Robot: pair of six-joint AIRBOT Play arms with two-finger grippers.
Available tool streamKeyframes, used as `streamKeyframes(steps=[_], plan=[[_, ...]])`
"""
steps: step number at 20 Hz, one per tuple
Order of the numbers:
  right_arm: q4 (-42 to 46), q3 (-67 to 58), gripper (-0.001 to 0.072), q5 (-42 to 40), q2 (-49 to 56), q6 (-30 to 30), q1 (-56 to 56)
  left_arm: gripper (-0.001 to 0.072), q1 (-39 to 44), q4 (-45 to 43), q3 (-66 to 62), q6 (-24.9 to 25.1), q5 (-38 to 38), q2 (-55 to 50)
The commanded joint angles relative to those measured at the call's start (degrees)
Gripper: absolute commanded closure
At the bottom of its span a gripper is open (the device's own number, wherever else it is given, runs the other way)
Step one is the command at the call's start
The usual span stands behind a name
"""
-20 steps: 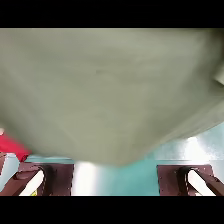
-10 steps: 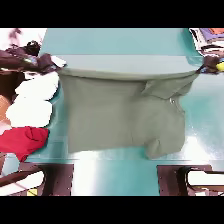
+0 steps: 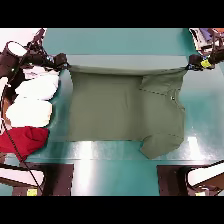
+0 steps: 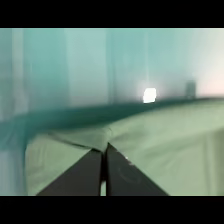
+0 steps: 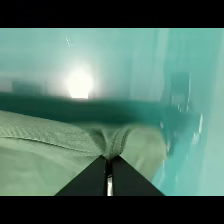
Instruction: Fold the shirts.
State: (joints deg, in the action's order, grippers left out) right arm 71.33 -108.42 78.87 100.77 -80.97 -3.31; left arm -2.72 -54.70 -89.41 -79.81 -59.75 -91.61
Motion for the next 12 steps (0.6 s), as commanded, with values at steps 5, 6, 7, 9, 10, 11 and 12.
streamKeyframes(steps=[5, 6, 7, 9, 10, 11, 12], plan=[[3.7, 18.9, 0.0695, -0.3, -6.8, 0.0, 1.5, 0.0684, 2.4, -12.7, 7.8, -1.7, -9.0, -0.7], [3.7, 22.5, 0.0695, -1.8, -8.2, 0.0, 1.5, 0.0684, 2.4, -12.7, 9.7, -1.7, -8.4, -0.7], [3.7, 25.9, 0.0694, -3.1, -9.4, 0.0, 1.5, 0.0684, 2.4, -12.7, 11.0, -1.7, -8.2, -0.7], [3.6, 30.5, 0.0693, -4.0, -11.0, -1.7, 1.0, 0.0679, 2.4, -12.7, 12.1, -1.9, -8.5, -0.7], [3.1, 32.1, 0.0682, -4.2, -11.6, -2.1, 0.7, 0.0462, 2.3, -12.5, 12.1, -2.8, -8.8, -0.6], [2.2, 33.0, 0.0500, -4.0, -12.1, -2.1, 0.6, 0.0155, 2.3, -12.5, 12.0, -3.7, -9.2, -0.3], [1.6, 33.3, 0.0351, -3.3, -12.7, -2.1, 0.1, 0.0168, 2.3, -12.5, 12.0, -4.0, -10.0, 0.5]])
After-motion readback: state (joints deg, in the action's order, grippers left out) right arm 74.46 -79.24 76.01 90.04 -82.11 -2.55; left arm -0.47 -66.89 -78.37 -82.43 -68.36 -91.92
